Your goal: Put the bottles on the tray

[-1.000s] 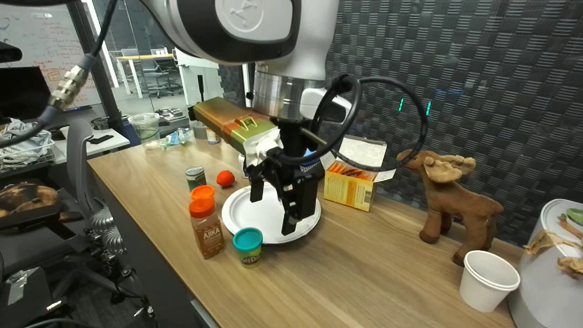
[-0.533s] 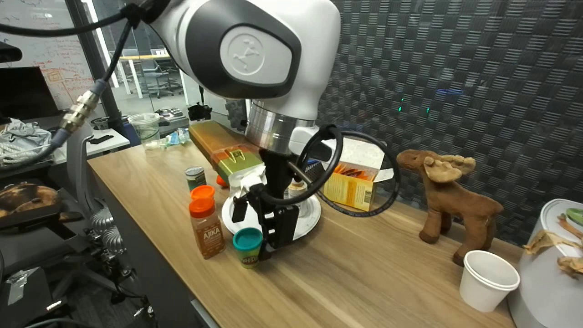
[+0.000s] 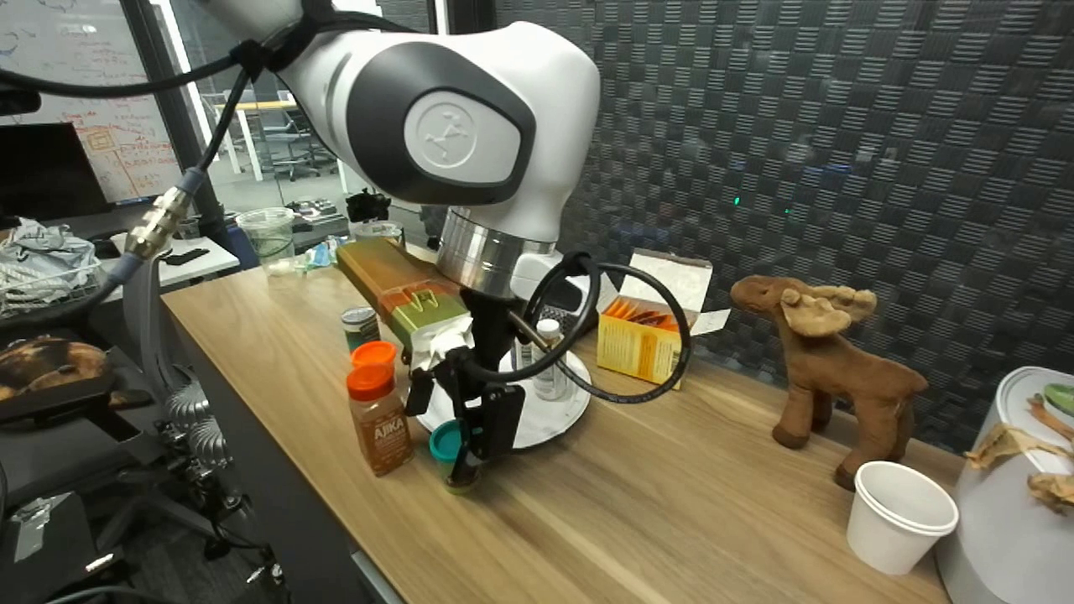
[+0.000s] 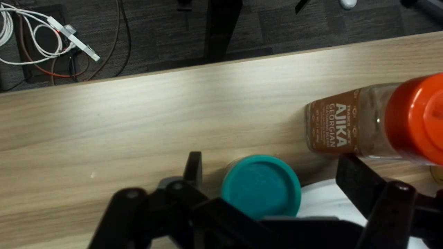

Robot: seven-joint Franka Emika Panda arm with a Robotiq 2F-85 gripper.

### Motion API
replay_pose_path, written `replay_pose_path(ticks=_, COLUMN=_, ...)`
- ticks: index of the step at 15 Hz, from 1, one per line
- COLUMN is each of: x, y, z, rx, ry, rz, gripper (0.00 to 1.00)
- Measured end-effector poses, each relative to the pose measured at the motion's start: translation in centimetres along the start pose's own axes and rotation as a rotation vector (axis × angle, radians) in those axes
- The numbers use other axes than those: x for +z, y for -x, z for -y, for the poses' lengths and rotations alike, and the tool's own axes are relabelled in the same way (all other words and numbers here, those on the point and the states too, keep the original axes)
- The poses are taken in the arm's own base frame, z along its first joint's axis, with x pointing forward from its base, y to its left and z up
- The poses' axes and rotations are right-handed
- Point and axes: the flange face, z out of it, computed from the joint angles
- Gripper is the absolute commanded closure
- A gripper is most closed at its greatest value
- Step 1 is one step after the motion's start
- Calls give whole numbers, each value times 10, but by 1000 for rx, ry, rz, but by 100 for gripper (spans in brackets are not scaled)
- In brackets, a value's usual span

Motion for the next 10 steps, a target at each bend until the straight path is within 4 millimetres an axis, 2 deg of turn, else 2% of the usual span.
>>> replay_pose_path(ticks=8, x=1, y=-2, z=4, rx=-8, ry=3, rz=2, gripper=1)
replay_pose_path(ticks=10, x=3, y=-4, z=5, rx=-10, ry=4, rz=4, gripper=8)
